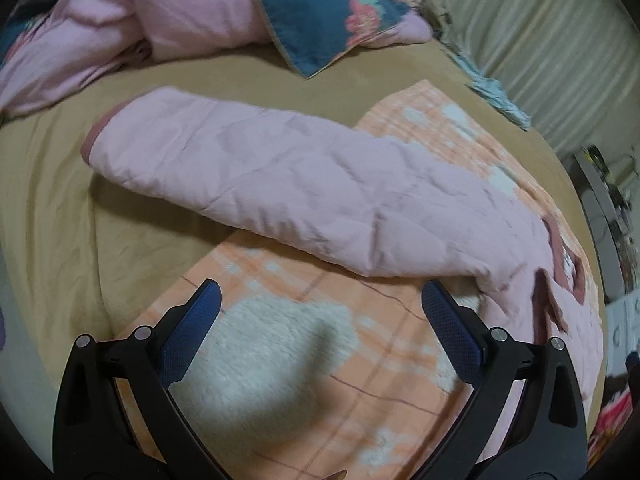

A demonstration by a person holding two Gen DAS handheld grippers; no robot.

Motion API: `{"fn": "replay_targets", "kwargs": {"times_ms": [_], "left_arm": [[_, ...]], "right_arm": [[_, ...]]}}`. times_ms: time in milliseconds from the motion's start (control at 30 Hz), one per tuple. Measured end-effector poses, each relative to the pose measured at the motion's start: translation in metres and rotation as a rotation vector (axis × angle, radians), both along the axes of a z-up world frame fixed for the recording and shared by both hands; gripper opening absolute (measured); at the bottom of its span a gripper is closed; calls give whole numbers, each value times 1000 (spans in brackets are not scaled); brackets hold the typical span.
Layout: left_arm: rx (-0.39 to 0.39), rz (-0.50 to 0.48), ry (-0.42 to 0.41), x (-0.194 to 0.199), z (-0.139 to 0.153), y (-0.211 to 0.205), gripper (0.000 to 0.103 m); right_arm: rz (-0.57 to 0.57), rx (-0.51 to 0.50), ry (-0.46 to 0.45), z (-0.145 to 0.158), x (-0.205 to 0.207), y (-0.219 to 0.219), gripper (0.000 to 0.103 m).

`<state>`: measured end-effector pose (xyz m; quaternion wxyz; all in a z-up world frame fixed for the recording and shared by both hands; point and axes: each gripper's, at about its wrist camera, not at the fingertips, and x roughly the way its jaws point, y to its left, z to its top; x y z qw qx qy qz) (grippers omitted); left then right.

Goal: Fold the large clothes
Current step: 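Move the left tool to the ribbed cuff of the other sleeve, then grasp the other sleeve's ribbed cuff with the left tool and lift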

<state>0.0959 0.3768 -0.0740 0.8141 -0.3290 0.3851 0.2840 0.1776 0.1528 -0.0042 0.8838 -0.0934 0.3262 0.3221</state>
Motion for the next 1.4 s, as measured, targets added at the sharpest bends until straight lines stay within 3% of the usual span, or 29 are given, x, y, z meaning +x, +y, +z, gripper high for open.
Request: {"fn": "replay_targets", "kwargs": {"times_ms": [400,533,800,833,867,900,967,1067,1200,1400], "left_arm": [[-137,196,6,-9,-34,57,94],[-228,270,-85,-14,-46,80,94],[-207,326,-108,-7,-48,98,93],[-198,323,-108,-5,-47,100,85],[-186,316,-108,-2,-45,100,68],[-168,311,-90,2,-43,100,63],[-149,299,-87,7,-43,101,41],[-101,269,-116,8,-32,96,25],[-33,223,-171,9,-11,91,18],[93,106,-286,5,43,59,14]], "right_arm": [[55,-29,28,-17,12,49,99],[53,-32,42,-26,13,49,99],[-9,-40,69,-42,20,18,99],[-21,-39,73,-44,21,11,99],[-38,-36,79,-46,22,3,99],[-47,-34,83,-47,22,-2,99],[-81,-24,83,-47,21,-20,99],[-124,-11,86,-46,20,-41,99],[-160,-8,59,-30,18,-67,99],[-212,41,12,-4,10,-109,99]]}}
